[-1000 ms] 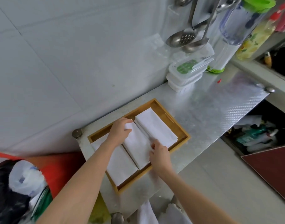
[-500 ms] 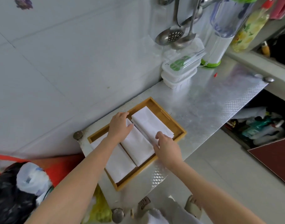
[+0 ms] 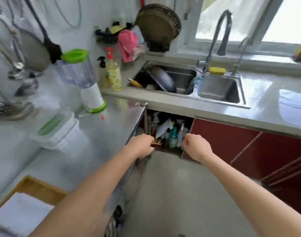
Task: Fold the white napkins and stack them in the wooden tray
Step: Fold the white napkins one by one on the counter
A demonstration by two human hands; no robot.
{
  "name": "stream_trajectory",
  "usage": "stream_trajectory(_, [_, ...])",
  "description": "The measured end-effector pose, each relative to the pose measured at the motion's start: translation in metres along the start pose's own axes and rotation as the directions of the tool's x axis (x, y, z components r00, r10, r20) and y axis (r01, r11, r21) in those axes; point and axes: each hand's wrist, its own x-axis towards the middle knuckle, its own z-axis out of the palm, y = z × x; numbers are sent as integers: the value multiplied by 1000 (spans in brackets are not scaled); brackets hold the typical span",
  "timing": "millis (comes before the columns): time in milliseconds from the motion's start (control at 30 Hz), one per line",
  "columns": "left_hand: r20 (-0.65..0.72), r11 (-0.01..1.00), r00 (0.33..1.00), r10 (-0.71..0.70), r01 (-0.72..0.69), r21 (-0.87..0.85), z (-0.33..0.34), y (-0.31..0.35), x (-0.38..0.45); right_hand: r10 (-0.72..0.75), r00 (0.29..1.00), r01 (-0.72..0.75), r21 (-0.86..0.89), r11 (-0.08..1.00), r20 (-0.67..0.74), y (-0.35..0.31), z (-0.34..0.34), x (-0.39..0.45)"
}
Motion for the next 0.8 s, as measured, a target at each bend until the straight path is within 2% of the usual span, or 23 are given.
stream_trajectory(167, [-8,962,963,268,-267,63,-31,171,118,320,938,-322,0,947,-131,188,-73,-5])
stream_trajectory(400, [14,829,837,548,-545,125,-37,349,238,593,793,-594,40,804,-143,368,-114,-21])
stream_trajectory(633, [44,680,696,717,-712,175,-46,472,376,664,740,-666,20,746,-108,487,-140,26])
stream_trajectory(800, [123,642,670,732,-740,202,-63,534,455,632,768,-641,-116,759,-104,551,-155,67])
